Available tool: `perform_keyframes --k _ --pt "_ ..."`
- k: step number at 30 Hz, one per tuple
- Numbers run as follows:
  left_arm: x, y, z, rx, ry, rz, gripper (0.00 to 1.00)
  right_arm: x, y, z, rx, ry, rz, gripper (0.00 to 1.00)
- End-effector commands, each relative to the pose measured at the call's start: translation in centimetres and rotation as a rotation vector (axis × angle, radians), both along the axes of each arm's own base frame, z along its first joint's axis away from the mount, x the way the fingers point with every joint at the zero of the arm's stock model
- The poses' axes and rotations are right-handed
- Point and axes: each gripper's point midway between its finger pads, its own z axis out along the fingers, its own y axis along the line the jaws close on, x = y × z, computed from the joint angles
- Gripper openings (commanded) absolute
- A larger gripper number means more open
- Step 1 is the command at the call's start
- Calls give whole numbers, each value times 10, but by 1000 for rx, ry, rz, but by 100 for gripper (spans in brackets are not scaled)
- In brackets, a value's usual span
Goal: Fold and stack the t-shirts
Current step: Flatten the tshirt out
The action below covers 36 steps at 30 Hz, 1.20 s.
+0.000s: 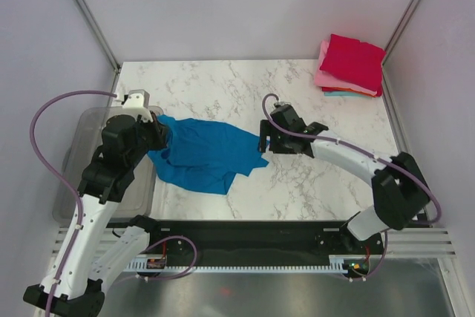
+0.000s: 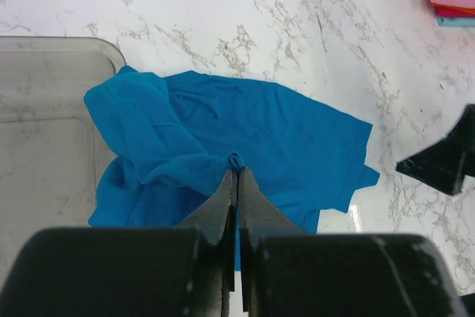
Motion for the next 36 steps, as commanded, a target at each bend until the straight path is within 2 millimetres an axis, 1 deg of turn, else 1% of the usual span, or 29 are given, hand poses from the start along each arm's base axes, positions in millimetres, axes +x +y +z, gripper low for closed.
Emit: perform_keyframes --k 1,2,3,4,5,6,7,8,10,11,13,14,17,20,21,22,24,25,26,27,28,29,31,32,33,34,35,36 --pt "-1 -1 1 -28 -48 -1 2 57 17 13 35 -94 -33 84" --pt "-2 0 -2 -26 -50 1 2 63 18 9 32 -85 -37 83" --pt "-3 2 -5 -22 -50 6 2 66 20 -7 11 -57 -33 82" --pt "-5 3 -11 -18 -46 9 2 73 25 -5 15 -64 -32 81" --pt "-6 3 -14 -17 -45 10 2 76 27 -9 11 -56 -31 81" --pt "-6 3 -16 -20 -49 9 2 78 28 -23 -10 -32 -33 80" --pt "-7 4 -21 -18 -42 11 2 83 30 -24 -15 -36 -40 78" --pt "-7 4 -21 -22 -45 12 2 86 29 -35 -35 -20 -50 77" --pt "-8 4 -24 -25 -40 12 2 93 30 -39 -44 -21 -57 74" --pt "-9 3 -25 -27 -41 11 2 95 30 -48 -58 -6 -56 73" --pt "-11 3 -27 -29 -41 8 2 100 33 -50 -60 -6 -52 70" --pt "-11 4 -26 -30 -46 8 2 100 33 -57 -69 6 -53 69" --pt "-14 4 -27 -32 -51 8 2 102 32 -65 -83 15 -57 67" --pt "-15 4 -32 -35 -44 7 2 103 32 -74 -91 26 -58 60" --pt "-16 4 -34 -37 -39 8 2 103 32 -76 -92 29 -59 57" --pt "-16 4 -38 -35 -33 8 2 104 33 -77 -87 33 -56 48" --pt "-16 4 -43 -34 -24 7 2 102 34 -83 -89 45 -46 36" --pt "-15 3 -45 -32 -16 7 2 102 37 -86 -81 47 -38 23" --pt "-15 3 -45 -32 -15 6 2 102 38 -87 -77 48 -33 14" --pt "-14 2 -44 -33 -16 4 2 104 39 -86 -70 39 -27 5" --pt "-12 2 -44 -31 -12 4 2 106 40 -85 -56 24 -25 0" --pt "-11 1 -43 -31 -12 2 2 108 41 -77 -33 14 -23 0" --pt "-8 -1 -28 -34 -32 -7 2 114 40 -63 -2 -4 -29 0" --pt "-3 -3 -24 -33 -28 -13 2 121 38 -37 27 -51 -36 0" --pt "-1 -6 -13 -41 -46 -26 2 123 36 -20 42 -81 -43 0" --pt "2 -8 10 -52 -88 -32 2 125 34 2 50 -111 -46 0" --pt "9 -10 17 -48 -93 -36 2 125 33 41 80 -174 -47 0" --pt "13 -11 44 -49 -149 -42 2 125 30 64 93 -207 -52 0"
